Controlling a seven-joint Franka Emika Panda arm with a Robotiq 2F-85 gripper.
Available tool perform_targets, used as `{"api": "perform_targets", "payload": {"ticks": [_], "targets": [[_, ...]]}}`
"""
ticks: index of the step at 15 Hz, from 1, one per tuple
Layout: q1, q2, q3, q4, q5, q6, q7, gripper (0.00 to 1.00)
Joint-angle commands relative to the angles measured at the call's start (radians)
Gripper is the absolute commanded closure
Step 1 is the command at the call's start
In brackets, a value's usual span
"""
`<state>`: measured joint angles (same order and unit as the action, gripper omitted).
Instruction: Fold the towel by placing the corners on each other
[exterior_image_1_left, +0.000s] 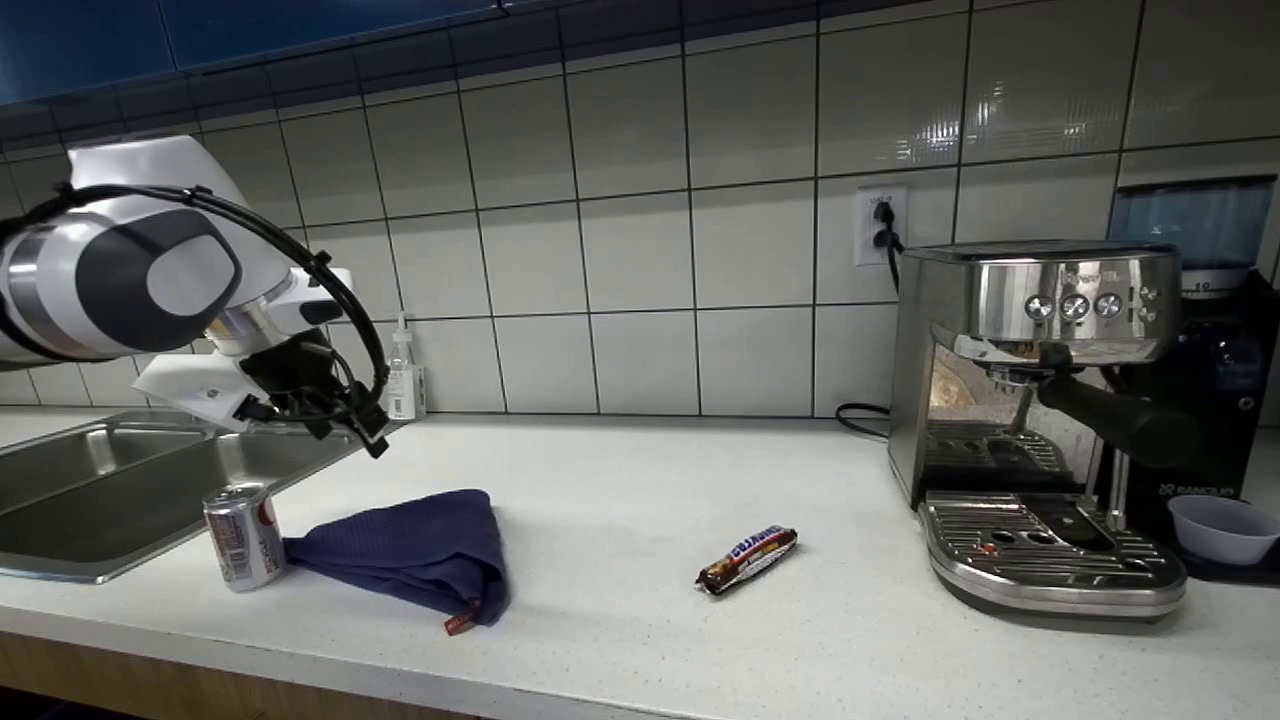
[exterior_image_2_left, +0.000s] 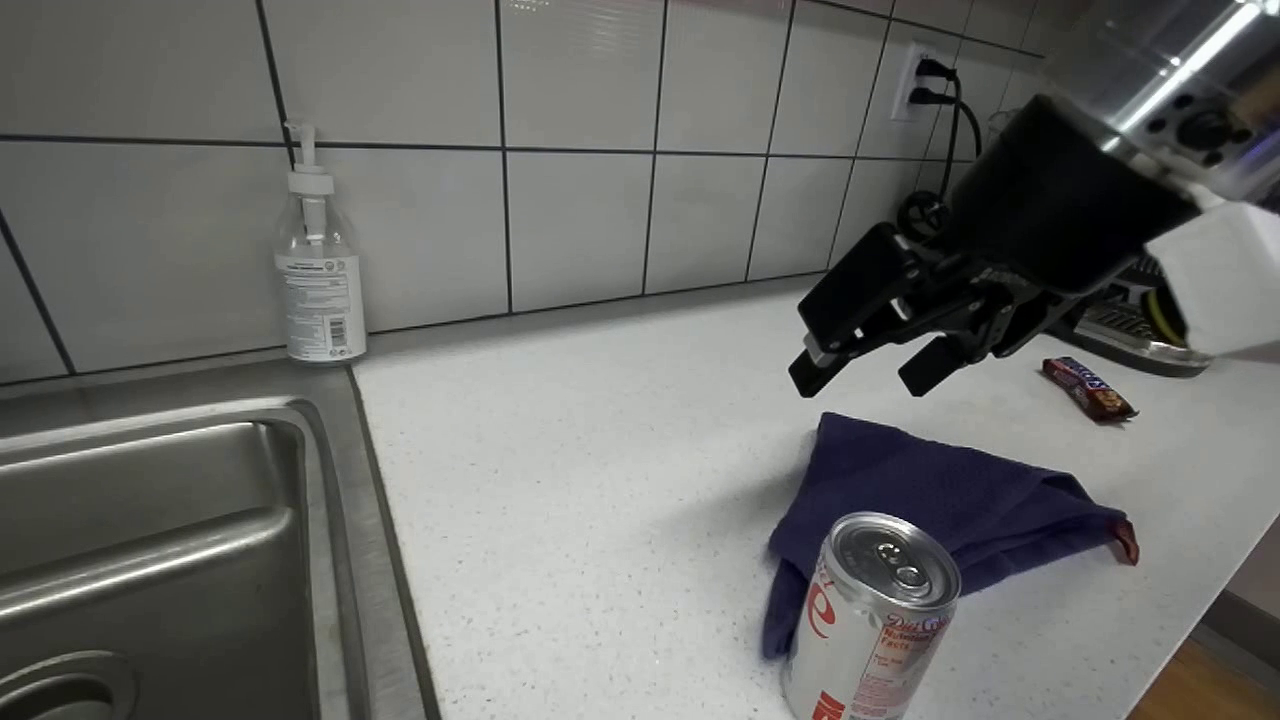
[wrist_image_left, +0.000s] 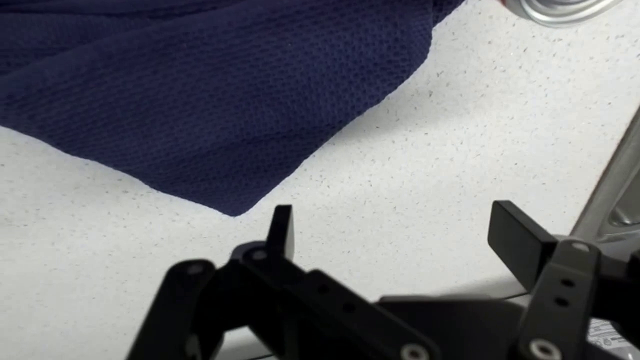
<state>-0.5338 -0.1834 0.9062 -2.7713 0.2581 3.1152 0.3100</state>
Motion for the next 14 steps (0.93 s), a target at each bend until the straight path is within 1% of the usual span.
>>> {"api": "perform_targets", "payload": {"ticks": [1,14], "targets": [[-0.032,-0.039,0.012,-0.006,0.000,-0.024,0.030,0.00],[-0.084,-0.029,-0.027,-0.006,0.017,-0.014,0.017,0.00]]}}
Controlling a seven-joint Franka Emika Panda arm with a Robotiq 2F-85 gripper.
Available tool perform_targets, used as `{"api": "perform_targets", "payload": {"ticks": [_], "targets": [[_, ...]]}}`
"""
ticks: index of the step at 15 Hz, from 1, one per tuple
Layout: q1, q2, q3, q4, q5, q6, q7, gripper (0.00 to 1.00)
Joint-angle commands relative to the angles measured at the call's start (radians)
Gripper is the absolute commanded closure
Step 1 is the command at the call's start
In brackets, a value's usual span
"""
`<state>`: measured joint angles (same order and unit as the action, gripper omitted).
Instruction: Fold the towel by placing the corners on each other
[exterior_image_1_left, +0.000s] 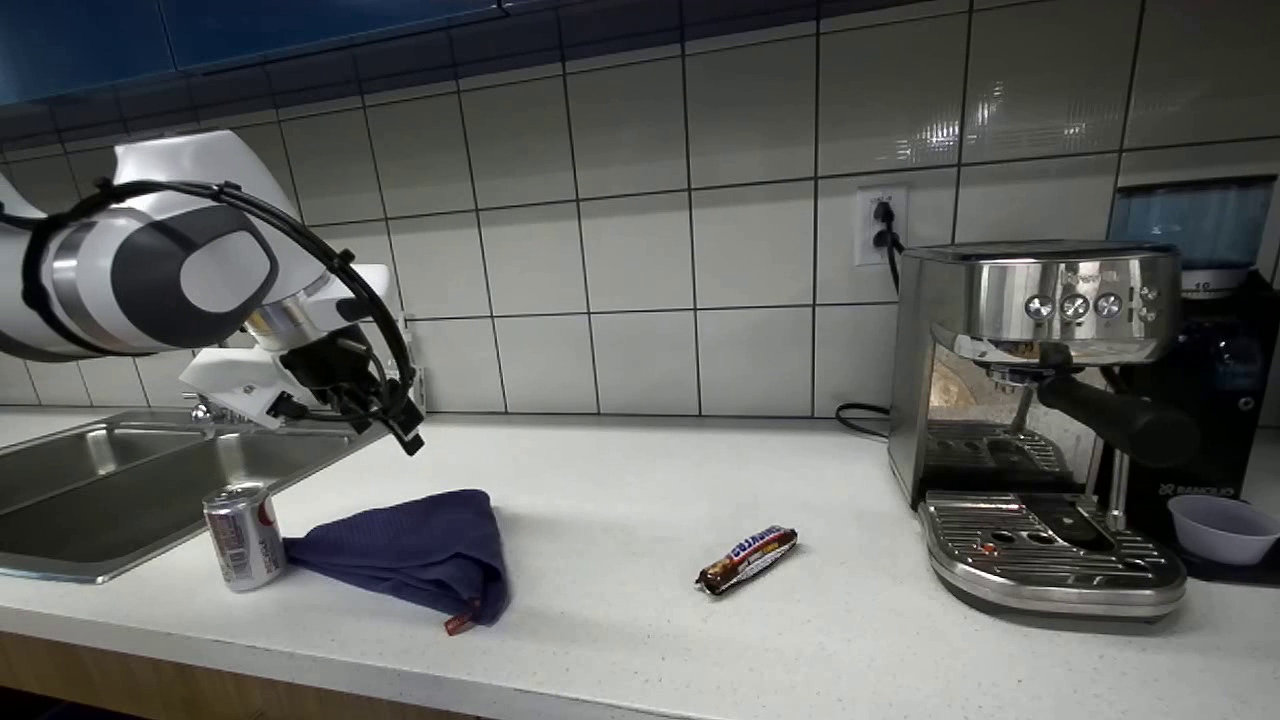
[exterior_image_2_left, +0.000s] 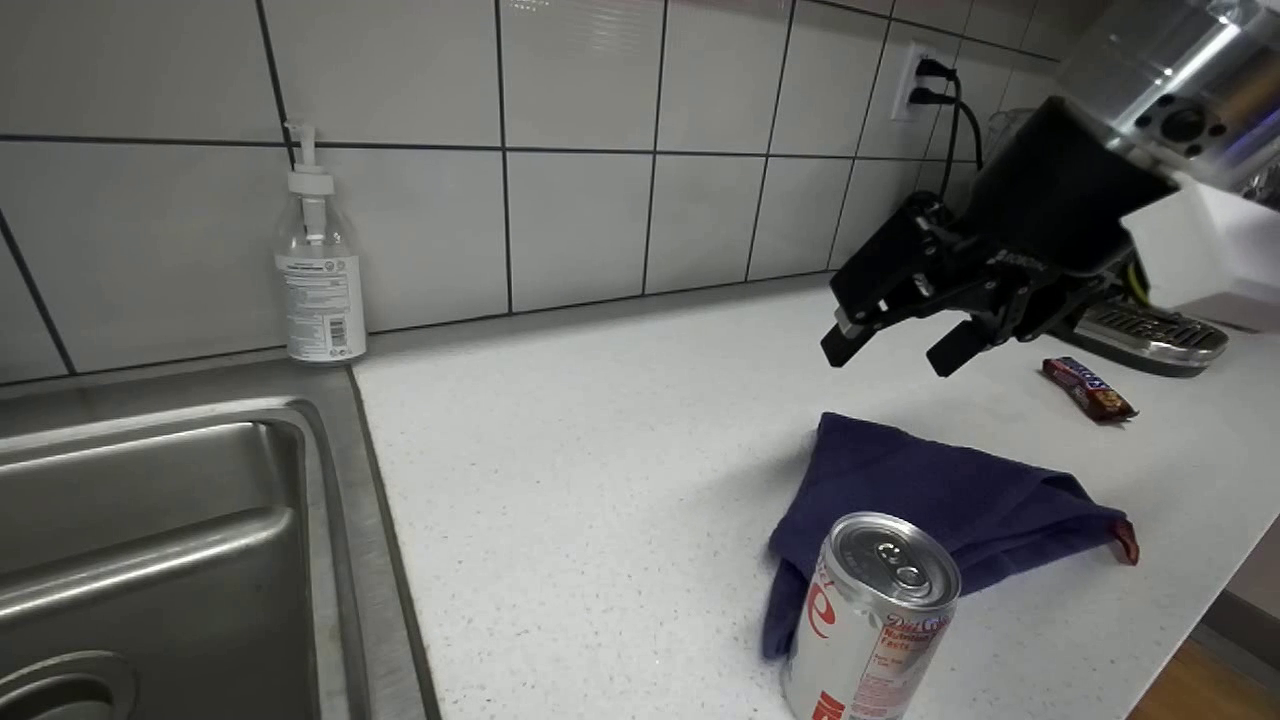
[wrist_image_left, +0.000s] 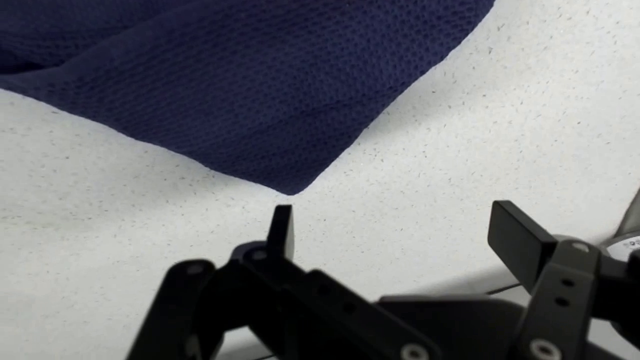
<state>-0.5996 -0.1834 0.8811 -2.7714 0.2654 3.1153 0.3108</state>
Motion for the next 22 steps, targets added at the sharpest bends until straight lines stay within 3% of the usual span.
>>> {"api": "perform_targets", "payload": {"ticks": [1,12,22], "targets": [[-0.021,-0.028,-0.006,-0.006,0.010,-0.013,0.015,0.00],[-0.023,0.001,-0.106,-0.002,0.017,0.006,-0.024,0.00],[-0.009,0.077,-0.289,0.025,-0.003,0.034,-0.197,0.00]]}}
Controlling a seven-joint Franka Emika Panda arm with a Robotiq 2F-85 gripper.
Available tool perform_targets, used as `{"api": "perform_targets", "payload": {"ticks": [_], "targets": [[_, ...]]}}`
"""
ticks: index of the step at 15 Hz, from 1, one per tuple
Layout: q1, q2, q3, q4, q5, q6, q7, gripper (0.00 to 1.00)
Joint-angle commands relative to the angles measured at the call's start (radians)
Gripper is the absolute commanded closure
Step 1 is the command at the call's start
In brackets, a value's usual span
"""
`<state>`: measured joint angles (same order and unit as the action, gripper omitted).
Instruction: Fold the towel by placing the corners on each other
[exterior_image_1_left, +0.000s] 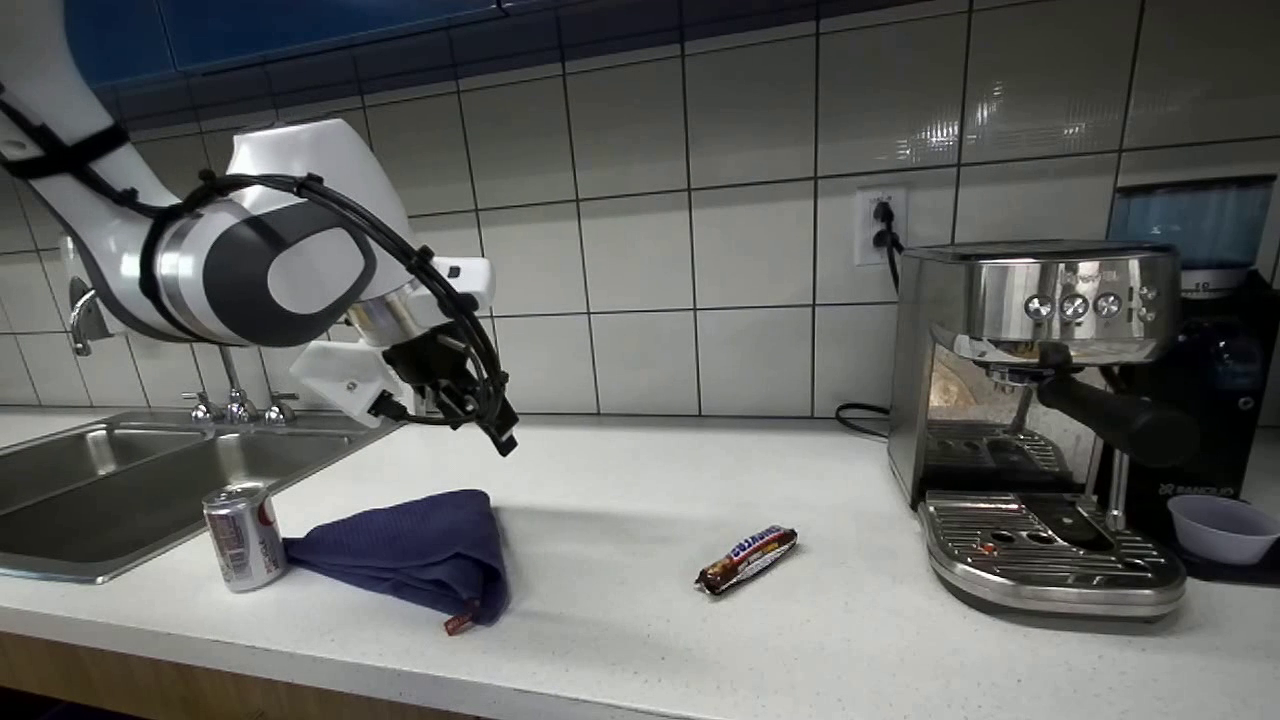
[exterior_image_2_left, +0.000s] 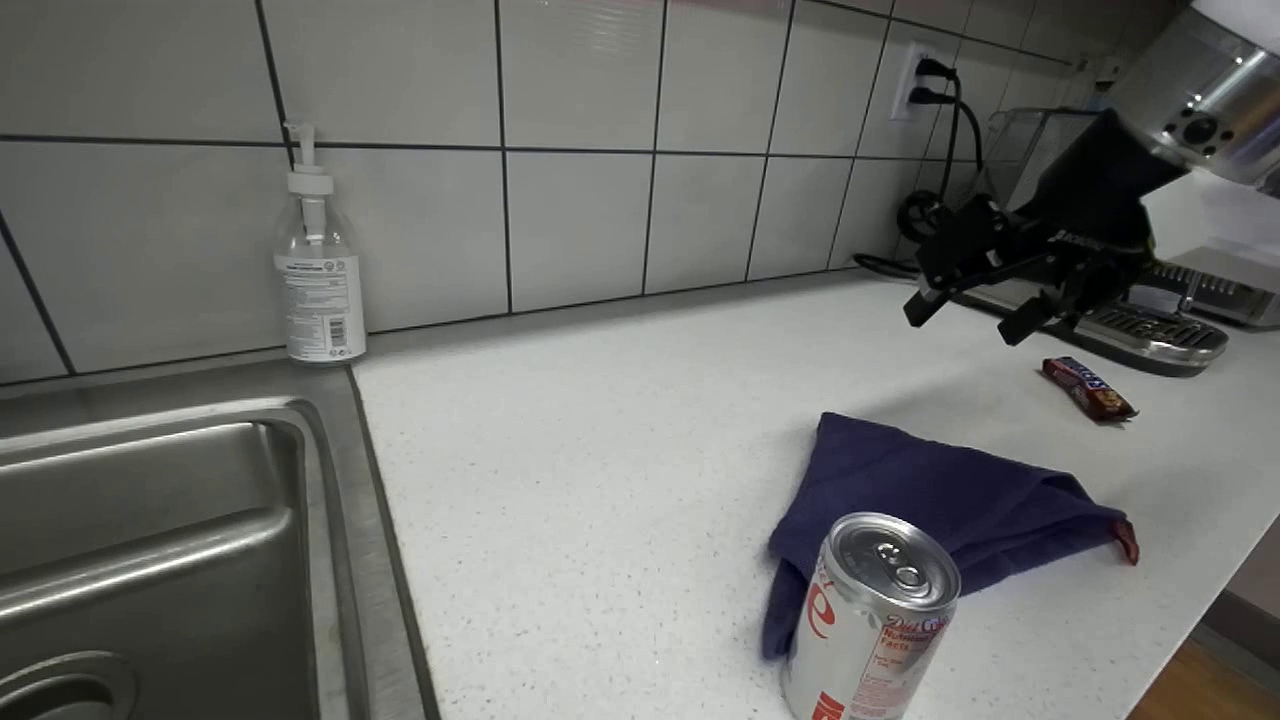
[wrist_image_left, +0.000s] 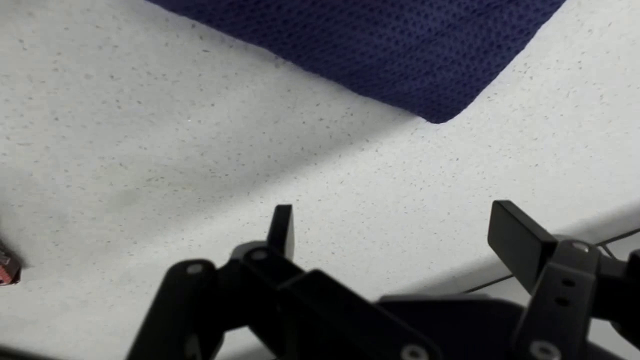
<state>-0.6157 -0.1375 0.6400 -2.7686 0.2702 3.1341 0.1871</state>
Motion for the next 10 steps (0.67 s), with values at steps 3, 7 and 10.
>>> {"api": "perform_targets", "payload": {"ticks": [3,7,10], "targets": [[0.000,0.017,-0.036,0.007,-0.001,0.004,-0.050,0.00],[0.002,0.022,-0.039,0.010,-0.001,0.004,-0.054,0.00],[0.002,0.022,-0.039,0.010,-0.001,0.004,-0.054,0.00]]}}
